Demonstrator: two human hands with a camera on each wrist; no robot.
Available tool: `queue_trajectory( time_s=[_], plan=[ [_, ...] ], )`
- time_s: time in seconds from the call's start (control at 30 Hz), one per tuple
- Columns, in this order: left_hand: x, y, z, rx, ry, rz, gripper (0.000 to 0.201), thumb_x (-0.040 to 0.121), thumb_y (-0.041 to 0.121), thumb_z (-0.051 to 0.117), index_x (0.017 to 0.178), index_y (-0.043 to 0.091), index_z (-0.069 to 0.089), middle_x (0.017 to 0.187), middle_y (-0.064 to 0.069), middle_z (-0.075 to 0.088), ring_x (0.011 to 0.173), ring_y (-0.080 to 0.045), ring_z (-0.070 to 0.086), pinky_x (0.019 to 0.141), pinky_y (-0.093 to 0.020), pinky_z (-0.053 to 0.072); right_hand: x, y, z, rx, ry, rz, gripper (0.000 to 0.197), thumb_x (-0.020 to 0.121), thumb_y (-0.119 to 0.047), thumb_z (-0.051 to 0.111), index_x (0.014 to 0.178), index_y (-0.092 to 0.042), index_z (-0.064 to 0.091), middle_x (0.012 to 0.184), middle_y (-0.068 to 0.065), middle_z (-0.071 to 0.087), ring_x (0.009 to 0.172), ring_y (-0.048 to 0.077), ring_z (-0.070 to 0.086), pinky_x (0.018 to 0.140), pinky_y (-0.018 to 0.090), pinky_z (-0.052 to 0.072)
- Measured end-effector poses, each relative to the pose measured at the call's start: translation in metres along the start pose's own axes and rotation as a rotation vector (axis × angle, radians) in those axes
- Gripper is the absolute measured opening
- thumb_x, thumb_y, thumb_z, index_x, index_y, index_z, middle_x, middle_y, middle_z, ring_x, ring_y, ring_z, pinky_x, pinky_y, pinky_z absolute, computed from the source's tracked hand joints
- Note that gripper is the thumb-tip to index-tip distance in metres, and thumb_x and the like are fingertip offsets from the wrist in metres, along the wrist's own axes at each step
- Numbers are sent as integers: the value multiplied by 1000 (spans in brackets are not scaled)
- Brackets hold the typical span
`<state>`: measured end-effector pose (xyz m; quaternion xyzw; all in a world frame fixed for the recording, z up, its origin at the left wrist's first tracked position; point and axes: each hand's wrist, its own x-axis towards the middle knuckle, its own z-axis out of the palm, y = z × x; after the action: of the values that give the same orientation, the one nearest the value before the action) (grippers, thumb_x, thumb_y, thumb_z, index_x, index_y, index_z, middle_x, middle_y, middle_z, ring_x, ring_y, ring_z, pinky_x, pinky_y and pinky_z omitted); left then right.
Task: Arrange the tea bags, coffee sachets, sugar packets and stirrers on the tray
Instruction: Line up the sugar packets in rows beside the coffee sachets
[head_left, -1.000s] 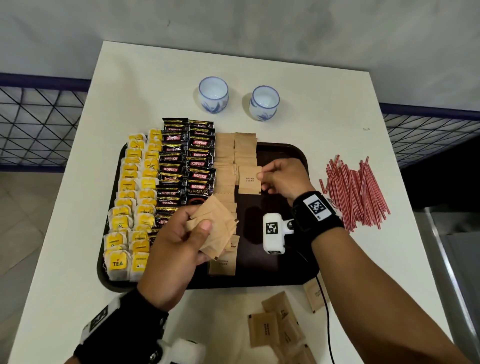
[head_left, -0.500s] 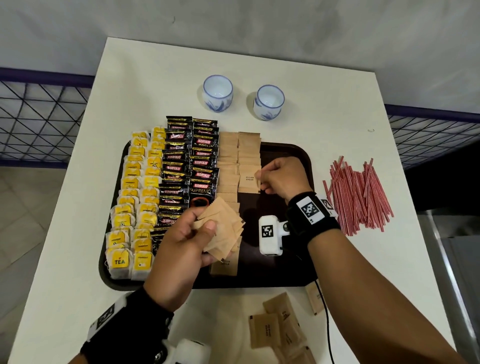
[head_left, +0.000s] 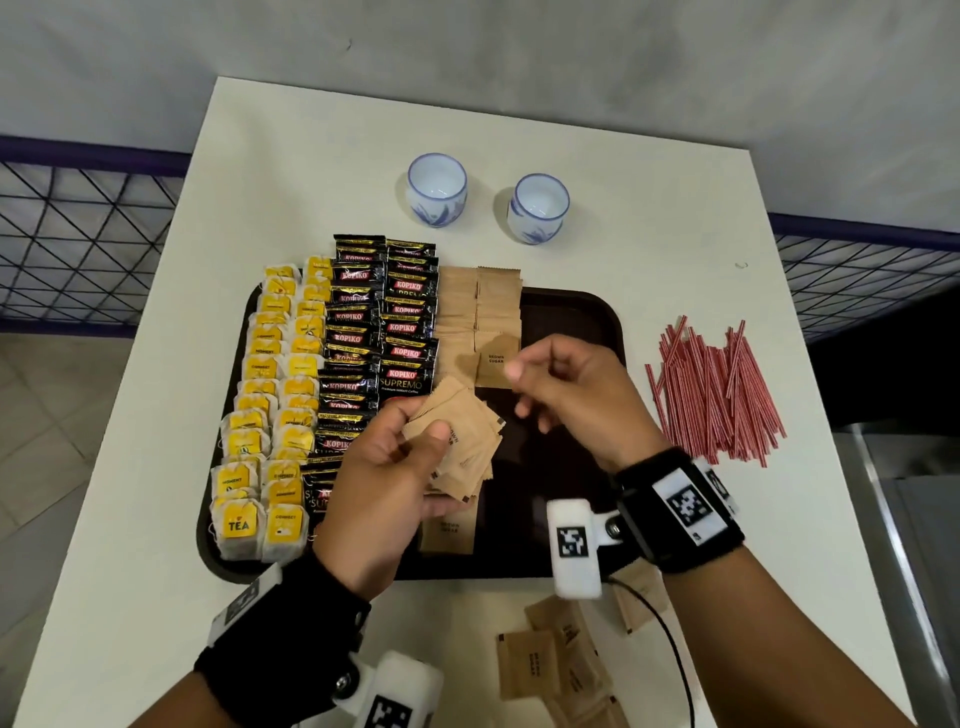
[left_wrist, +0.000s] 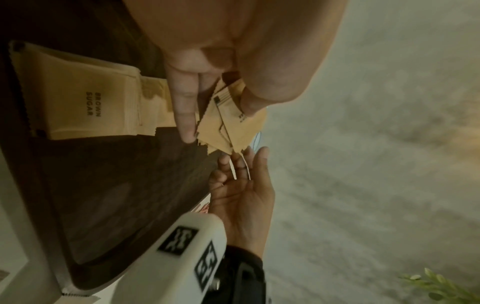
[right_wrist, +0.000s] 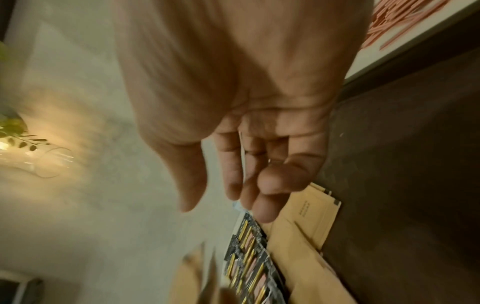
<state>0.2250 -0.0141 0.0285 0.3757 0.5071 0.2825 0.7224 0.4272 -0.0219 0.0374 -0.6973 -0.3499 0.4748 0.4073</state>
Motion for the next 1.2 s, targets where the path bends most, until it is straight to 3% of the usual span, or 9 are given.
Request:
queue_trajectory(
  time_s=[0.1,0.17,0.27,0.37,0.43,0.63,0.83,1.03,1.2],
  plan=[
    [1,1,9,6,22,43,20,97,14,61,115,20,65,102,-3,74,86,-24,74,65,-51,62,-24,4,3,49,-138,-27,38,70,-25,89,99,-18,64,89,5,64,73,17,61,52,24,47],
    [0,2,15,1,17,70,19,94,14,64,113,16,65,99,-3,76,80,-20,75,59,-45,62,-30,8,7,15,-151,-68,42,69,-19,90,100,-18,60,94,11,63,76,14,59,56,18,46],
    [0,3,22,-24,1,75,15,92,12,65,107,12,65,92,0,77,75,-15,75,51,-35,60,-31,9,11,9,-92,-97,36,75,-8,84,101,-17,60,90,13,62,75,14,61,55,16,45],
    [2,2,20,-36,-22,46,14,95,9,62,106,16,66,91,2,77,79,-18,76,55,-37,61,-28,10,9,89,-67,-86,36,79,-1,79,107,-12,60,83,8,61,67,17,59,47,23,44],
    [3,1,17,-34,-32,39,17,94,7,62,107,16,66,96,0,77,84,-21,76,57,-38,61,-26,11,9,107,-33,-64,31,80,-1,79,104,-6,61,82,12,63,61,18,57,46,27,44],
    [5,-3,10,-2,-26,50,20,95,3,59,110,14,64,104,-5,76,92,-24,75,62,-40,63,-18,13,4,215,64,-21,8,86,3,70,93,2,68,72,12,66,59,15,60,49,24,43],
    [4,-7,-3,-6,22,42,21,95,1,58,112,13,64,103,-6,76,94,-26,74,60,-34,60,-4,5,-15,237,105,-72,8,87,6,67,90,-1,70,73,15,69,56,18,60,45,23,44],
    [-2,-8,-15,-7,30,46,23,95,2,58,111,17,65,101,-2,77,93,-20,75,62,-35,61,29,13,-34,38,87,17,14,90,8,62,88,-2,72,72,20,67,57,19,61,50,24,50],
    [-8,-13,-17,24,30,38,23,95,3,58,112,16,65,103,-1,77,95,-20,74,63,-35,61,53,22,-18,-106,70,98,12,88,6,67,83,-5,66,65,11,65,53,16,62,46,22,50]
  ],
)
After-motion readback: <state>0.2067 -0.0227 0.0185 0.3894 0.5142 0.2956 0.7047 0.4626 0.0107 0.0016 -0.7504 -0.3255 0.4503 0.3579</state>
